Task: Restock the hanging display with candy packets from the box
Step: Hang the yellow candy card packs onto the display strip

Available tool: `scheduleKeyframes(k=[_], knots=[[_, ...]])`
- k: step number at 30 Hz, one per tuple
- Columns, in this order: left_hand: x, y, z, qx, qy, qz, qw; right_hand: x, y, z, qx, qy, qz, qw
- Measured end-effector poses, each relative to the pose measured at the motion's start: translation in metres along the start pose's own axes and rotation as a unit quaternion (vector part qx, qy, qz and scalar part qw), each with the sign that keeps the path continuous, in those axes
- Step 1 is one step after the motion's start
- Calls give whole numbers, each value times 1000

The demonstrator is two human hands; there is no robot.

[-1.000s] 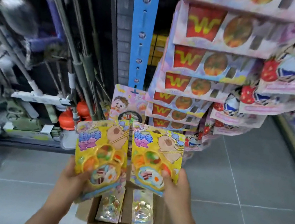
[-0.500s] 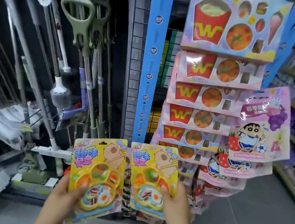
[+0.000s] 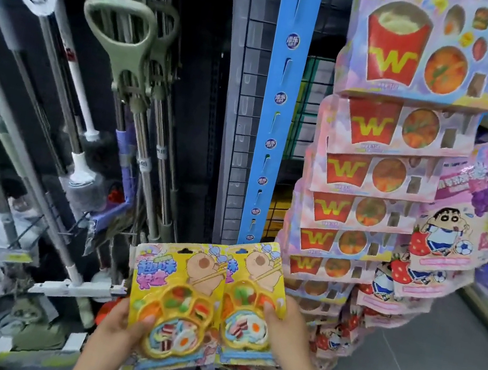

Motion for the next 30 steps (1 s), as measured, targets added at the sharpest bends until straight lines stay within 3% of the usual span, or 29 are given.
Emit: scheduleKeyframes(k=[8, 17, 23, 30], knots=[[33, -15, 3, 17, -16, 60, 998, 12, 33, 2, 69, 55, -15, 996], [33, -4, 4, -18, -28, 85, 996, 29, 28, -17, 68, 88, -41, 993], [30, 0, 7, -21, -41, 72, 996, 38, 20, -22, 68, 89, -93, 989], [24, 5, 6, -31, -39, 58, 997, 52, 21, -23, 23, 111, -100, 988]])
Point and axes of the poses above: each hand's wrist, its own x-axis towards the middle knuckle, its own y-axis out of the palm, z = x × y, the point moved 6 cm from there along x, towards the middle knuckle, and after that the axes turned 1 degree about -y, right-handed, at the moved point
